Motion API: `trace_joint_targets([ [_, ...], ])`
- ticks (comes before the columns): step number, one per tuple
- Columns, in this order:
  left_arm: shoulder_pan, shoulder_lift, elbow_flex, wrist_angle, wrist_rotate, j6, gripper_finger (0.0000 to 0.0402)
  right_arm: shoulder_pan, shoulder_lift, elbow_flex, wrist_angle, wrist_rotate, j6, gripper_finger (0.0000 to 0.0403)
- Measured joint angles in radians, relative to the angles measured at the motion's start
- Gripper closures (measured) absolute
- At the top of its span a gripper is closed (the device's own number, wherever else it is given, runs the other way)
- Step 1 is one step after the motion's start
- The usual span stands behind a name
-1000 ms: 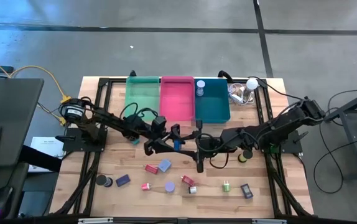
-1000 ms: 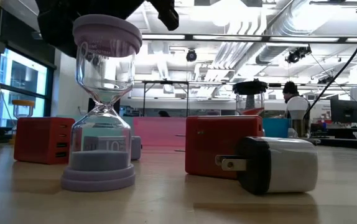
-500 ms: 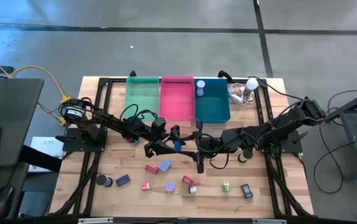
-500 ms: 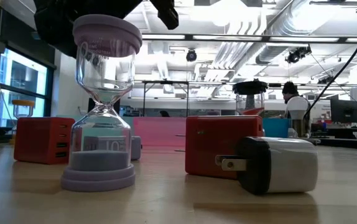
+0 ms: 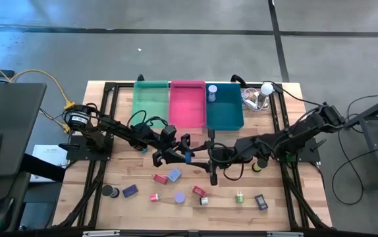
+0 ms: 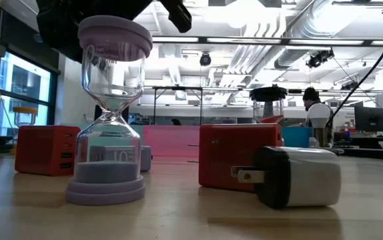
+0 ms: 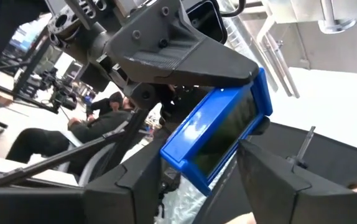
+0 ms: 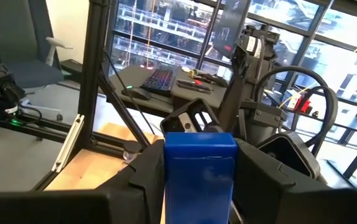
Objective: Pick & Place Office items
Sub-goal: Put the blue digital clock into the light blue bin
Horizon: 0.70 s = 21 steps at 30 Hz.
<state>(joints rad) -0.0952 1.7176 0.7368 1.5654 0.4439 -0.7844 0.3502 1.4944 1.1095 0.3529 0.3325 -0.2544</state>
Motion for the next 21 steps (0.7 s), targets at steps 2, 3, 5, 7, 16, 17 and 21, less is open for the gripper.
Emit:
trace_joint_targets([
  [2,0.0,0.0,0.0,-0.001,0.006,-0.002,0.0224,0.004,0.0,0.0,-0.001,0.001,-0.001,0.0256],
  [3,0.0,0.0,0.0,-0.001,0.007,-0.002,0.0228,0.004,0.0,0.0,-0.002,0.001,-0.001,0.0256],
  [5,0.0,0.0,0.0,0.0,0.011,-0.003,0.0237,0.004,0.0,0.0,-0.004,0.001,-0.001,0.0257],
  [7,0.0,0.0,0.0,-0.001,0.019,-0.003,0.0245,0.004,0.0,0.0,-0.007,0.001,-0.001,0.0257],
  [16,0.0,0.0,0.0,-0.002,0.029,-0.037,0.027,0.004,0.0,0.0,-0.039,0.003,0.021,0.0248],
  [17,0.0,0.0,-0.001,-0.003,0.031,-0.039,0.0274,0.004,0.0,0.0,-0.044,0.003,0.026,0.0248],
  [21,0.0,0.0,-0.002,-0.003,0.034,-0.047,0.0294,0.004,-0.002,0.0,-0.062,0.002,0.063,0.0243],
])
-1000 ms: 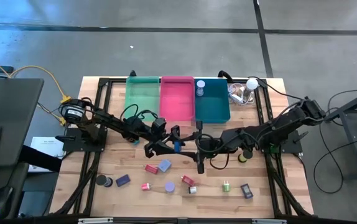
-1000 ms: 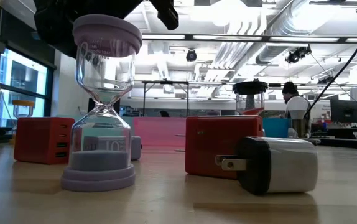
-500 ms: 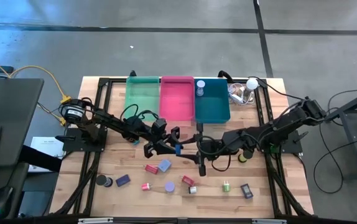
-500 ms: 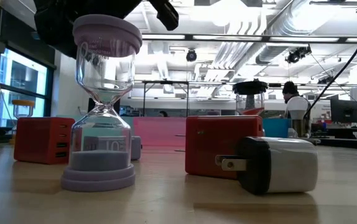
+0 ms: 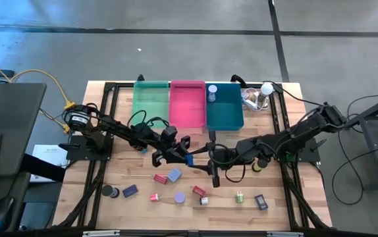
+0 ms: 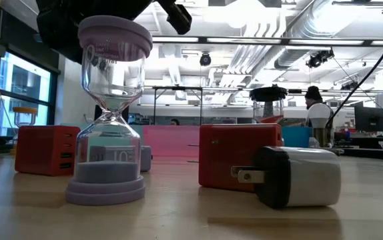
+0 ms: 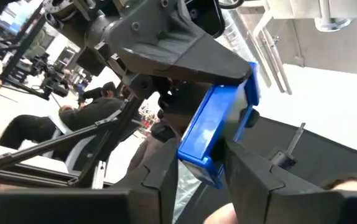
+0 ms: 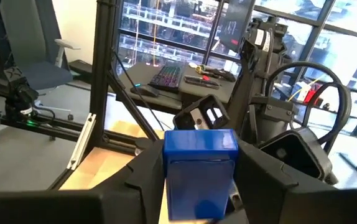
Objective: Pick & Place Office items
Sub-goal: Put the blue digital clock into the light blue bin
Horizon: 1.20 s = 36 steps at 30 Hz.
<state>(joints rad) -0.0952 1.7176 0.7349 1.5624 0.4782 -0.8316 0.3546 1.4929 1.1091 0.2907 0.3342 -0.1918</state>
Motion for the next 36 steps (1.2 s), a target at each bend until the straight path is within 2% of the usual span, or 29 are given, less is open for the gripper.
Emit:
trace_joint_targets([
  [5,-0.002,-0.001,0.002,0.004,0.022,-0.011,0.0318,0.011,0.006,-0.005,-0.061,0.019,0.015,0.0229],
  [12,0.0,-0.004,0.005,0.005,0.029,-0.01,0.0355,0.042,0.005,-0.005,-0.059,0.168,0.013,0.0196],
  [17,0.006,-0.003,0.005,0.005,0.024,-0.007,0.0356,0.062,0.006,-0.005,-0.06,0.27,-0.011,0.0158],
  [23,0.01,-0.003,0.004,0.003,0.024,-0.011,0.0354,0.119,0.006,-0.005,-0.072,0.493,-0.072,0.0132],
  [27,0.036,-0.013,0.004,-0.003,0.07,-0.045,0.0354,0.172,0.006,-0.005,-0.14,0.706,-0.065,0.0133],
  [30,0.077,-0.022,0.003,-0.01,0.132,-0.101,0.0354,0.205,0.006,-0.003,-0.228,0.793,-0.002,0.014],
  [36,0.2,-0.04,0.003,-0.086,0.254,-0.118,0.0355,0.22,0.005,-0.003,-0.447,0.786,0.256,0.0157],
])
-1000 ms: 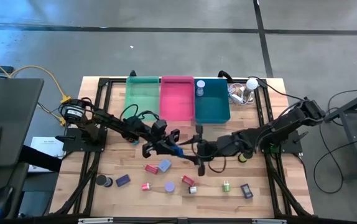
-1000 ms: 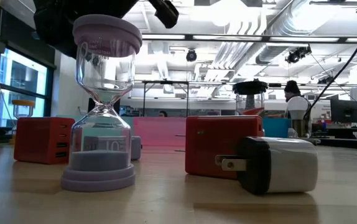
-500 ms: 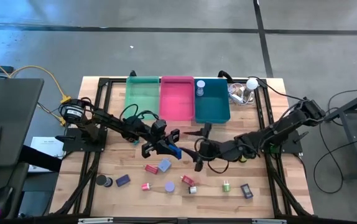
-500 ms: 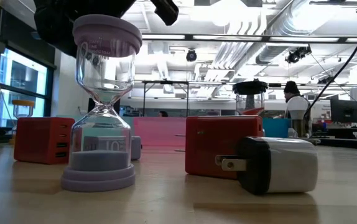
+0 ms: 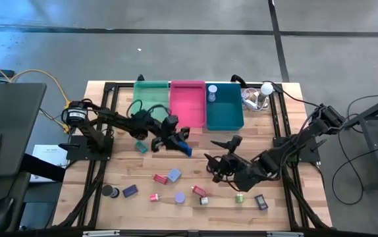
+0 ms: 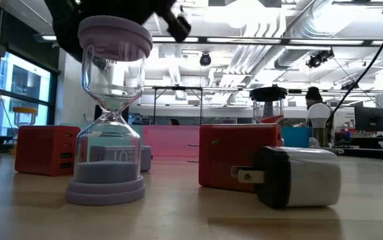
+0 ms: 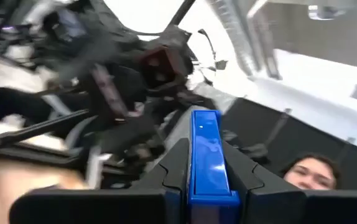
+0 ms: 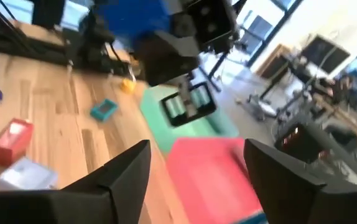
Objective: Pick & Place Office items
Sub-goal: Put the blue digital clock into the light blue bin
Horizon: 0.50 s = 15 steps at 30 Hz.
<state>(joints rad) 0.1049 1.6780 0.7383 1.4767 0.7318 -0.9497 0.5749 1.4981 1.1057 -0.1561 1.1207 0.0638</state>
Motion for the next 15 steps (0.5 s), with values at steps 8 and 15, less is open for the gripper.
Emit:
trace_joint_targets([
  [8,0.25,-0.121,-0.001,-0.34,0.132,0.064,0.0355,-0.034,0.0,0.0,-0.214,-0.066,0.249,0.017],
  [15,0.495,-0.265,-0.001,-0.577,0.36,0.048,0.0354,-0.076,-0.001,-0.031,-0.231,-0.151,0.286,0.0172],
])
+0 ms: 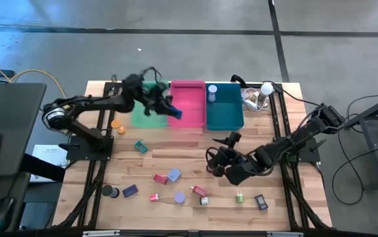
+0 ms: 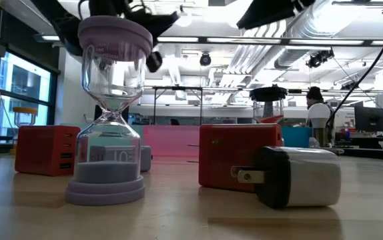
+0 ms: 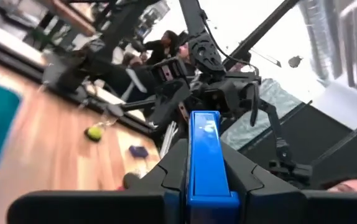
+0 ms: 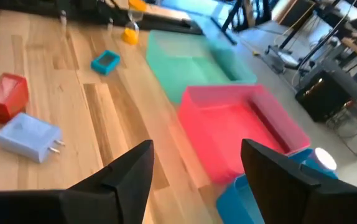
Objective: Pick & Place Office items
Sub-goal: Put the blue digital clock into the light blue bin
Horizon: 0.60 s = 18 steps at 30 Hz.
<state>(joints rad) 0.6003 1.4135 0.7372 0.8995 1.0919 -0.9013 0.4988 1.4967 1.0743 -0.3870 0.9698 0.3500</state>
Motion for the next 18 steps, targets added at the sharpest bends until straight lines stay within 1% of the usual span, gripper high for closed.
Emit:
trace_joint_targets([
  [3,0.104,-0.048,0.0,-0.11,0.049,0.014,0.0353,-0.019,0.0,-0.017,-0.003,-0.026,0.02,0.0172],
  [6,0.211,-0.07,0.0,-0.236,0.082,0.066,0.0353,-0.036,0.0,-0.031,0.0,-0.045,0.025,0.0172],
  [11,0.357,-0.08,-0.001,-0.51,0.071,0.218,0.0352,-0.056,0.0,-0.033,0.001,-0.091,0.025,0.0172],
  [12,0.378,-0.08,-0.001,-0.579,0.046,0.259,0.0352,-0.057,0.0,-0.034,0.001,-0.095,0.025,0.0172],
  [15,0.421,-0.079,-0.001,-0.784,-0.072,0.377,0.0352,-0.057,0.0,-0.034,0.001,-0.107,0.023,0.0172],
  [18,0.447,-0.079,-0.001,-0.924,-0.214,0.494,0.0352,-0.057,0.0,-0.034,0.001,-0.109,0.02,0.0172],
])
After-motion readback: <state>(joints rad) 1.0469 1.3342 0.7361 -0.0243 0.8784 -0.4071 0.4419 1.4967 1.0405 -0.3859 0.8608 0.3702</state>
